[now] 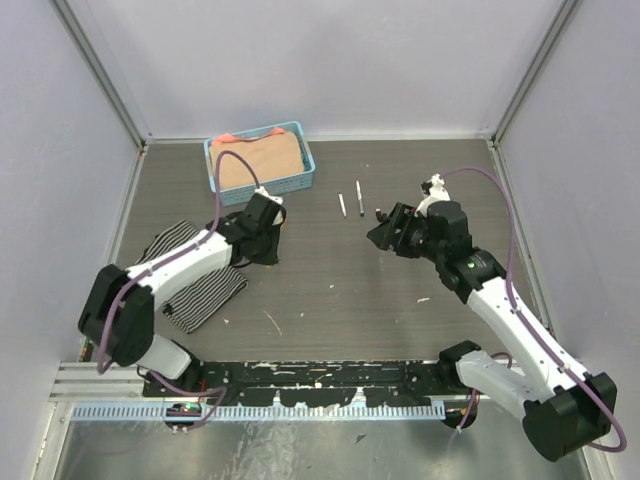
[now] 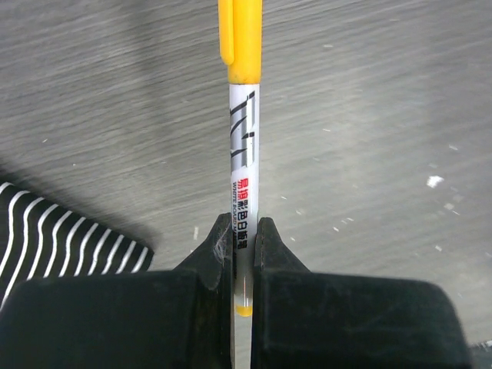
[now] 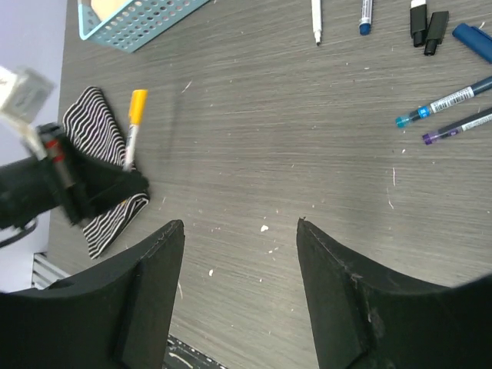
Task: Insert the pens into the pen caps
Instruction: Place the pen at the center of the board.
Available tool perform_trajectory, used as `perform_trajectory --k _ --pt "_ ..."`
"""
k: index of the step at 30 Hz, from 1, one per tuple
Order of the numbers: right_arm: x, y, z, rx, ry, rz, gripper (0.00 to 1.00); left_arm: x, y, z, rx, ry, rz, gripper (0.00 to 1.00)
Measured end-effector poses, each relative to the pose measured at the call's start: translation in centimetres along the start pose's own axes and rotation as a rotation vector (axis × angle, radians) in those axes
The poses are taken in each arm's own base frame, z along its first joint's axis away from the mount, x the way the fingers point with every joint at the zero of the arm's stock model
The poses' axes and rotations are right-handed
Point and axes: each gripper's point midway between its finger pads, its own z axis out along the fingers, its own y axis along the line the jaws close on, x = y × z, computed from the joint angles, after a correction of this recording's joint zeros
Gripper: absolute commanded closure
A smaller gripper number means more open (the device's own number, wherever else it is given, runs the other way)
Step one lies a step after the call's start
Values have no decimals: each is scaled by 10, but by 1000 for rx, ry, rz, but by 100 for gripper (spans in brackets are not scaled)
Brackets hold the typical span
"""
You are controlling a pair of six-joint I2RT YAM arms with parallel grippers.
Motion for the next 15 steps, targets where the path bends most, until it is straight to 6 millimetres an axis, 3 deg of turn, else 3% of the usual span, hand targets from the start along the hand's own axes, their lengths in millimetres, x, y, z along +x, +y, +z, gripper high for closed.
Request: perform_trajectory --k 6,12,15 --pt "-3 10 -29 -46 -46 -17 34 16 31 38 -105 113 -69 100" --pt "3 7 -45 -49 -50 -39 34 18 36 64 -131 160 -91 100" --pt "13 -1 -45 -26 -19 -48 34 23 37 70 -135 179 -98 94"
